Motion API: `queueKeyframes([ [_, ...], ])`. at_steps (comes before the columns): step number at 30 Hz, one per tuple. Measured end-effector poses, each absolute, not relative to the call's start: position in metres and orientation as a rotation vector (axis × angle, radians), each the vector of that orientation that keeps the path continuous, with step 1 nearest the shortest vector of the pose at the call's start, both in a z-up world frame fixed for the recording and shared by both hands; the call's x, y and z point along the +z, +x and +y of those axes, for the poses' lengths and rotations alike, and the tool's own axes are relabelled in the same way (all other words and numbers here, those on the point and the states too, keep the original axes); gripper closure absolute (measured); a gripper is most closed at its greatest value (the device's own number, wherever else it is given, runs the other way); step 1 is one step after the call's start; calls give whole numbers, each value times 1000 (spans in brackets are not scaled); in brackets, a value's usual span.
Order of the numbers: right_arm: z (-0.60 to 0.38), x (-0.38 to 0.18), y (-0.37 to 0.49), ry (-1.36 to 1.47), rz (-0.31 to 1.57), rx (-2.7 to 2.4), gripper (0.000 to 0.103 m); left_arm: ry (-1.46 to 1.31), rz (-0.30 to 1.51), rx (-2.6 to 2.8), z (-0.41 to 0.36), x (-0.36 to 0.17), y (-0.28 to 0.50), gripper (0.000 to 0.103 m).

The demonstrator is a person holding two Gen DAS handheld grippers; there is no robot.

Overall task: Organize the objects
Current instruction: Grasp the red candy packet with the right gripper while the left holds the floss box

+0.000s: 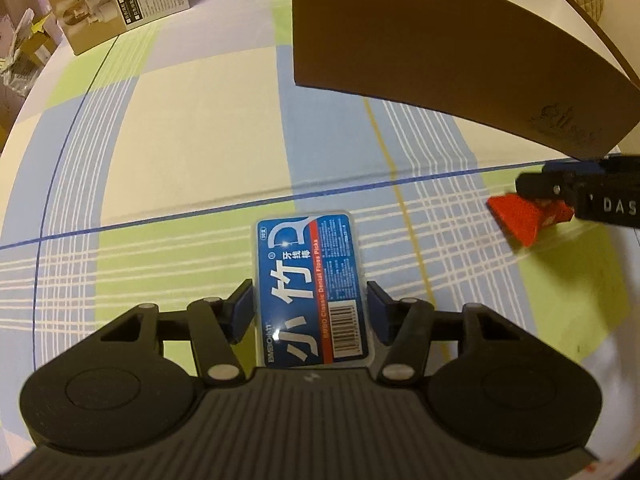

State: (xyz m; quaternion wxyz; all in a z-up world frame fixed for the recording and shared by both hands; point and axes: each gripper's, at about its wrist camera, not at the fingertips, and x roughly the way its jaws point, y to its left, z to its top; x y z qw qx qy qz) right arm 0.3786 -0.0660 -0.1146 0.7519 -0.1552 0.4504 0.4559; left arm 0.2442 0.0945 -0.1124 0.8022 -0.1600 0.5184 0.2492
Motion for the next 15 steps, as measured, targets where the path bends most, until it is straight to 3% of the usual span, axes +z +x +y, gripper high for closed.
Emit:
queueKeyframes([
  [15,-130,-102,332,-205,1137,1015,64,-330,1127,505,82,-111,227,50],
])
